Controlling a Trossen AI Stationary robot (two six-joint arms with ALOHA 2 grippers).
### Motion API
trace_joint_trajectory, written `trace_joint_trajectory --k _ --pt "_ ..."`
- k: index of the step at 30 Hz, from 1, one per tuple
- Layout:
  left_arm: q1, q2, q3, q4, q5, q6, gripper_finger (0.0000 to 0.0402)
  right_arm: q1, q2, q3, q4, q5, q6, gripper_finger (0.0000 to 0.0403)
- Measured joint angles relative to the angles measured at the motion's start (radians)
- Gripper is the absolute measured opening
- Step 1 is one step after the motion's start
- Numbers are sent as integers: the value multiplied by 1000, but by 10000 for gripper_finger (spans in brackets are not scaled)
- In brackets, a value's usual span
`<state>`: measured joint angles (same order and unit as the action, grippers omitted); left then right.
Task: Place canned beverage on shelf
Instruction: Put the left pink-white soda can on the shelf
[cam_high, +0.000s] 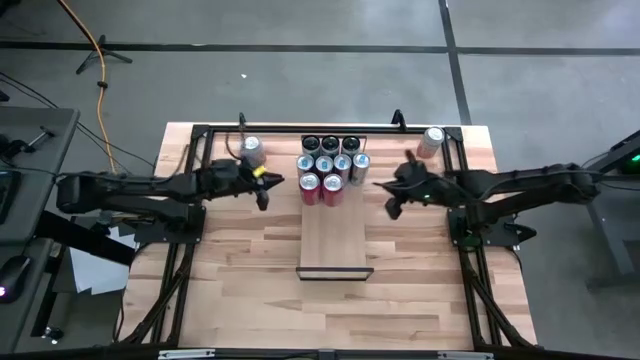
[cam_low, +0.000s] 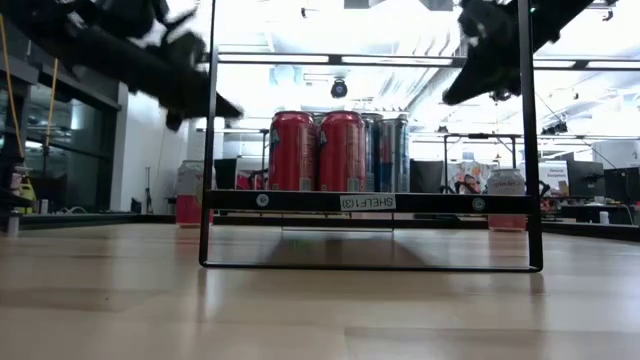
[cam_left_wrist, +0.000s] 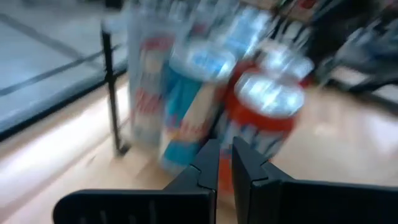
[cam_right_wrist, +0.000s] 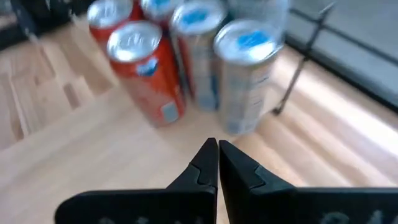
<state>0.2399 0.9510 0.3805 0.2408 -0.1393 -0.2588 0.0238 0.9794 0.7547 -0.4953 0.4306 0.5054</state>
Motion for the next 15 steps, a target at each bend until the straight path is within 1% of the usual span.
trace_joint_trajectory --k 3,5,8,11,15 --pt "27 -110 55 -63 64 8 0 0 -86 0 -7 39 -1 0" --pt "37 -172 125 -115 78 38 0 -8 -135 0 41 33 -23 0" --pt "42 -215 237 -141 80 96 0 -31 -190 0 155 -25 -84 0" --pt "41 -219 330 -111 81 143 0 -61 -213 0 289 -90 -162 0" --pt "41 -211 394 -103 89 149 0 -101 -216 0 462 -205 -240 0"
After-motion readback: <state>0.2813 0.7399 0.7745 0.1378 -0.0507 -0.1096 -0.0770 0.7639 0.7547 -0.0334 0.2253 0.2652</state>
